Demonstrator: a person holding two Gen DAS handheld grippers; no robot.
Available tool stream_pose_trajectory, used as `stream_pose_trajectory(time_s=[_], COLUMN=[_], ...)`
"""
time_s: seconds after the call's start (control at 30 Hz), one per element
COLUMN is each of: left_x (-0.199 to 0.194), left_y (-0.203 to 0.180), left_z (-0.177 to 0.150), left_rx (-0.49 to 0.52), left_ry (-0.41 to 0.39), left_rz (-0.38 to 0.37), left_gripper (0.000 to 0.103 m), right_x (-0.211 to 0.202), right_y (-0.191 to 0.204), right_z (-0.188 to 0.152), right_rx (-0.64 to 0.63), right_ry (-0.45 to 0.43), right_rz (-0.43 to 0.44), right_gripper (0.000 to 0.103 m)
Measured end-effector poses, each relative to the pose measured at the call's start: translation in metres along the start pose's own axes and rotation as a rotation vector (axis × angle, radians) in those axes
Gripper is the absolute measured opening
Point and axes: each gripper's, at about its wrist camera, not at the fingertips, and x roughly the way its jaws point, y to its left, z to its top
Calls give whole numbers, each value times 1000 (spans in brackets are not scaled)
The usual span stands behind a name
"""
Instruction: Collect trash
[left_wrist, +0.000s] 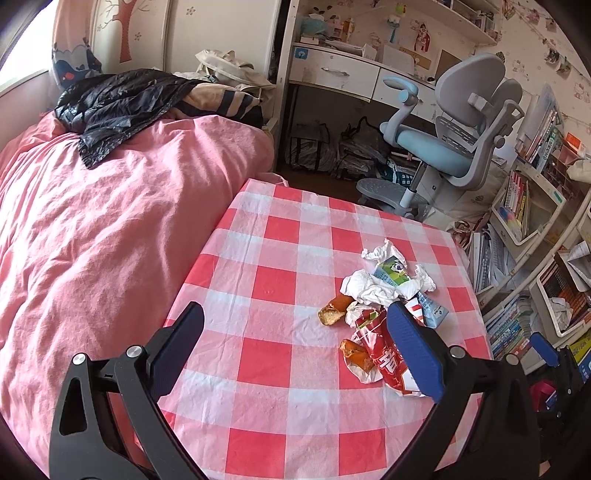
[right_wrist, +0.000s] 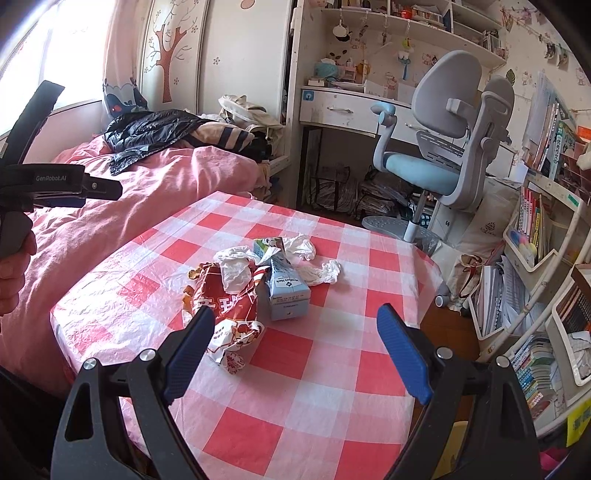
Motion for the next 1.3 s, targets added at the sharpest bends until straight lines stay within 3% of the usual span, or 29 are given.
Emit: stream_pose_trajectory(time_s=[1.3], left_x=[1], left_y=[0], left_z=[0], left_rx=[8], left_ry=[11], left_rz=[0], left_gripper=[96], right_x=[2], right_y=[4], right_z=[-1], right_rx=[-10], right_ry=[2], right_rz=[0], right_gripper=[86])
